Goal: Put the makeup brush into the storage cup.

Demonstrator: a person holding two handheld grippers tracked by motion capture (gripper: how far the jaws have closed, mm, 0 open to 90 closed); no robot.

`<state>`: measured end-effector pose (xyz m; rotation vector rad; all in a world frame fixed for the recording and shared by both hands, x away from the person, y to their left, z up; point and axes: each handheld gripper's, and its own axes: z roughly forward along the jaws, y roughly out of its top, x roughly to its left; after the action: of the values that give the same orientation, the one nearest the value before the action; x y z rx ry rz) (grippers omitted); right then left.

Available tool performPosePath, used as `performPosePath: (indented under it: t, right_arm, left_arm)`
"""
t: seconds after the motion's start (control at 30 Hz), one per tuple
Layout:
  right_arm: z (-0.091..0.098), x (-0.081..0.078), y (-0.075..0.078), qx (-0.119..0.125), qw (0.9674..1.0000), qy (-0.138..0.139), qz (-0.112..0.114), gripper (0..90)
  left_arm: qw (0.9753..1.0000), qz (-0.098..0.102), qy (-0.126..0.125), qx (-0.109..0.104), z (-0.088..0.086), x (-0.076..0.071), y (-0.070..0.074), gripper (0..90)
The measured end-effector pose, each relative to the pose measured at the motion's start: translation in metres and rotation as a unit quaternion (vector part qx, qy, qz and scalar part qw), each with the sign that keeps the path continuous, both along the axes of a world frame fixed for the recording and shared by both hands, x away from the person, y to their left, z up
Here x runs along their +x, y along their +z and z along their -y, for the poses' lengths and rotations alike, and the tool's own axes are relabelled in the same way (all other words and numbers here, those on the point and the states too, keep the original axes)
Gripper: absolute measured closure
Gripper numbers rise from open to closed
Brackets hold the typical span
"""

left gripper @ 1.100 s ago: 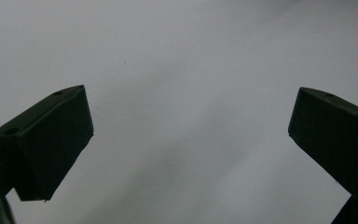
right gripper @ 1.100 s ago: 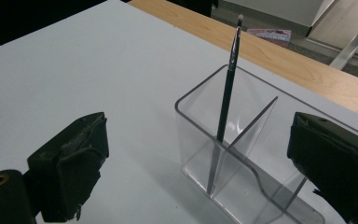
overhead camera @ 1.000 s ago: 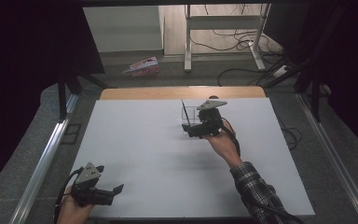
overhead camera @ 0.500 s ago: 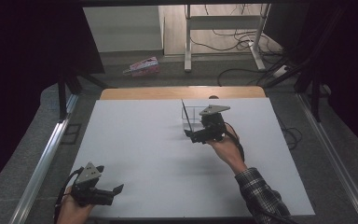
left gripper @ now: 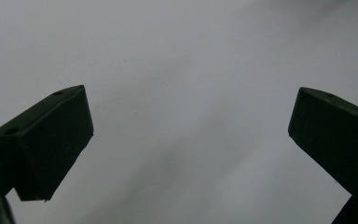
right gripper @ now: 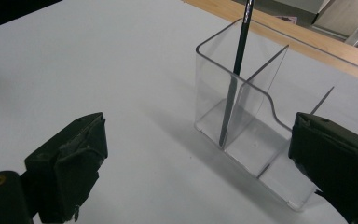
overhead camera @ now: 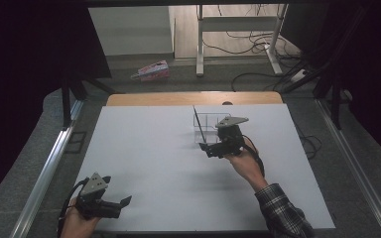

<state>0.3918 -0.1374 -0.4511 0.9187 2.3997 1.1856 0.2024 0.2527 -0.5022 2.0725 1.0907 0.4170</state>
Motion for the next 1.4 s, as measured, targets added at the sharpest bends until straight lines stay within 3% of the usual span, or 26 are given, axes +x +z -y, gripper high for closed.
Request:
performPosePath:
  t: [0.47, 1.4]
  right_arm:
    - [0.003, -0.014, -0.003, -0.018, 0.9998, 0.007, -0.001, 3.9]
    - [0.015, -0.037, -0.004, -0.029, 0.9994, 0.016, 0.002, 3.2]
  left_arm:
    - [1.0, 0.002, -0.001, 0.0, 0.0, 0.0, 0.0, 0.3]
    - [1.0, 0.003, -0.001, -0.001, 0.0, -0.001, 0.001, 0.3]
